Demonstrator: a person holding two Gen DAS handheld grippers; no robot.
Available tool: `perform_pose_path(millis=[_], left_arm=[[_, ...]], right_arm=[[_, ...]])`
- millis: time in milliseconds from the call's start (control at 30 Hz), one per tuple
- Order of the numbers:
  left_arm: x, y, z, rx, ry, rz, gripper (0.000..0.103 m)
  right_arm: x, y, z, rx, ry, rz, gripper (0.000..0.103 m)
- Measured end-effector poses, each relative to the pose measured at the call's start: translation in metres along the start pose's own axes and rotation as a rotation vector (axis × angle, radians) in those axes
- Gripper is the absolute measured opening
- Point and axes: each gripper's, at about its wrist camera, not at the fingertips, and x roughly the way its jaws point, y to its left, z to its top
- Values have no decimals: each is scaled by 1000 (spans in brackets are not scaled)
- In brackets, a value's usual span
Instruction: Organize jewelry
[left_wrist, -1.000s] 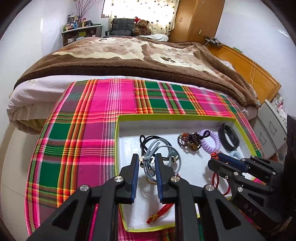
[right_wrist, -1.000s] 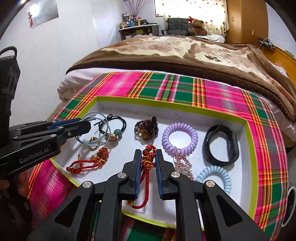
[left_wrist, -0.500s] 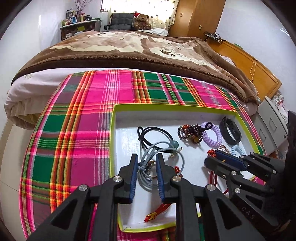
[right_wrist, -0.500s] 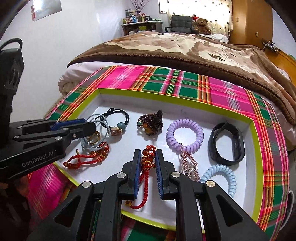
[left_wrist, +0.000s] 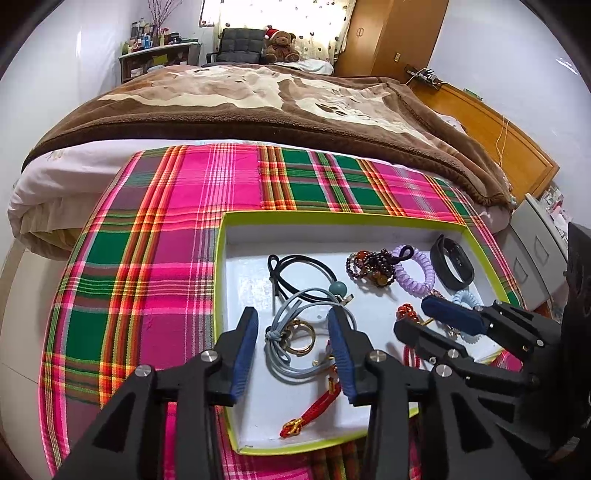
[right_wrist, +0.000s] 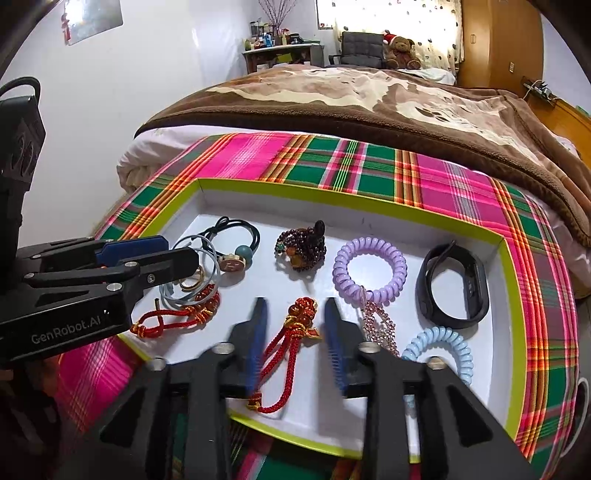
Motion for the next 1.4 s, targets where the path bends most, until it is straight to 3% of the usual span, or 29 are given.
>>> perform_pose_path(millis=[333, 633, 867, 1033, 1200, 1400], left_arm=[[-22, -5, -5, -6, -34, 16, 48], [-53, -7, -18, -39, -79, 39, 48], [-83, -12, -36, -58, -126, 88, 48], [-97, -23, -52, -41, -157, 166, 48], [-106, -37, -64, -16, -183, 192, 49], [-109, -49, -70, -14, -206, 202, 49]], right_arm=[[-14, 0, -4, 11, -24, -4, 38], [-47, 2, -11, 35, -80, -67, 38], [-83, 4, -23, 41, -135, -127, 38], [-104, 3, -36, 81, -168, -133, 38], [-114, 0, -49, 122, -176, -132, 49], [-122, -4, -57, 149, -194, -139, 49]])
